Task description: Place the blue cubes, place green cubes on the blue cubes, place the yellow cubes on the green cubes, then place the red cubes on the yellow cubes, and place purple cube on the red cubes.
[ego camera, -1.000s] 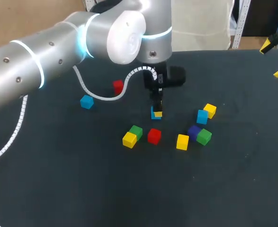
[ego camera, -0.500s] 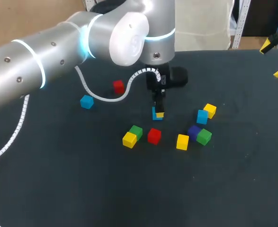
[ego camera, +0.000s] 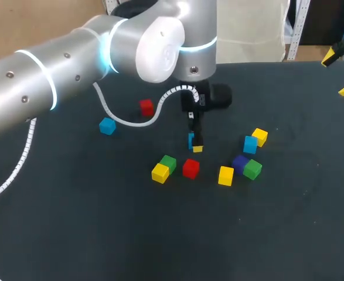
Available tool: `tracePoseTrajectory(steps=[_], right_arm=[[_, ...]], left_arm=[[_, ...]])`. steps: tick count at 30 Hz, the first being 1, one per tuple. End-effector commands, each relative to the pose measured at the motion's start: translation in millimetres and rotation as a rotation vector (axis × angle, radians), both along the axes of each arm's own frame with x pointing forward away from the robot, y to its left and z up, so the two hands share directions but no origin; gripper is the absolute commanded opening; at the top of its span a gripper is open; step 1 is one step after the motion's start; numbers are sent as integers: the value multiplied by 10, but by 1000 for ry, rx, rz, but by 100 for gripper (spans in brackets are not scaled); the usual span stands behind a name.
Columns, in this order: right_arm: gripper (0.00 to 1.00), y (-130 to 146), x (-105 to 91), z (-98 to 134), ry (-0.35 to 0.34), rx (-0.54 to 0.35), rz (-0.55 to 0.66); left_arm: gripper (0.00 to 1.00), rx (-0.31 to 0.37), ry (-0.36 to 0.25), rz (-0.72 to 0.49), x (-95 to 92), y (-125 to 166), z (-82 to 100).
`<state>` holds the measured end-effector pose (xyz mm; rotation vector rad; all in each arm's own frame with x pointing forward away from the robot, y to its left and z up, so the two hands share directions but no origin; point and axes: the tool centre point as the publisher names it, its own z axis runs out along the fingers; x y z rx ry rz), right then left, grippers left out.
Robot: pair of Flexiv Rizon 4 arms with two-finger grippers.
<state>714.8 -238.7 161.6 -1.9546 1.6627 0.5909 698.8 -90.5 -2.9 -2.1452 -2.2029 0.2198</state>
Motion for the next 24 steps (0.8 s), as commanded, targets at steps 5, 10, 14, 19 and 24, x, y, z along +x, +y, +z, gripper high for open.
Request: tracePoseTrajectory(steps=[5,10,14,19,24], right_arm=[[100,1,-1,-1,-1,0,-1],[100,1,-1,-1,-1,0,-1],[100,1,-1,-1,-1,0,-1],[100,1,-1,-1,-1,0,-1],[100,1,-1,-1,-1,0,-1]], left_arm=[[50,4,-4,7,49,13,2],[50,13,-12,2,80,7,15],[51,19,-15,-2,91,6,20],[75,18,-13,-2,92,5,20],[100,11,-11,6,67,11,35]])
